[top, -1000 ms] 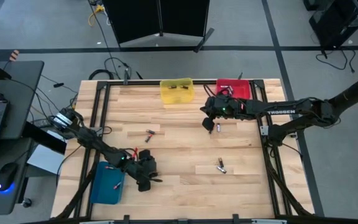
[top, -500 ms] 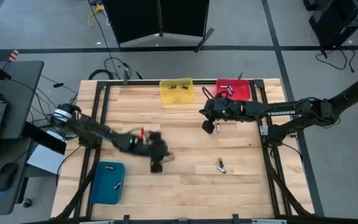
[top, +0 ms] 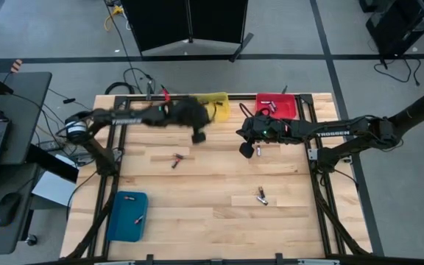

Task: Sort batteries
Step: Put the black-brown battery into the yellow bin

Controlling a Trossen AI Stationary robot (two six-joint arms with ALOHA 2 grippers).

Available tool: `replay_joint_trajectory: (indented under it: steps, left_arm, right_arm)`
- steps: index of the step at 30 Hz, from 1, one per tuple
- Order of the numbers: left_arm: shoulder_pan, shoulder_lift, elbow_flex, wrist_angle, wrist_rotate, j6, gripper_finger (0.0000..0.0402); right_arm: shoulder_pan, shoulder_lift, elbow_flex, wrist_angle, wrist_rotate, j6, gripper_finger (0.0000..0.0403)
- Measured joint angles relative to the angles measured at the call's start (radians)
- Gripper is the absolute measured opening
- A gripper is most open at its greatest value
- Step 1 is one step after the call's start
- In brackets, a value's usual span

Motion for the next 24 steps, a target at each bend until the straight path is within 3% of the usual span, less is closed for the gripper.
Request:
replay_joint_trajectory:
  steps: [6,14,24]
  left_arm:
    - [0.154,0.165,0.237,-0.183,0.062,0.157,0.0047]
    - [0.256,0.473,0.595,-0.470,0.064,0.264,0.0047]
    - [0.297,0.636,0.673,-0.507,0.105,0.312,0.0047]
  right_arm:
    - [0.000,0.025,0.000,0.005,0.000,0.016,0.0011]
    - [0.000,0.054,0.000,0.011,0.023,0.040,0.0011]
    - [0.000,0.060,0.000,0.020,0.023,0.059,0.0011]
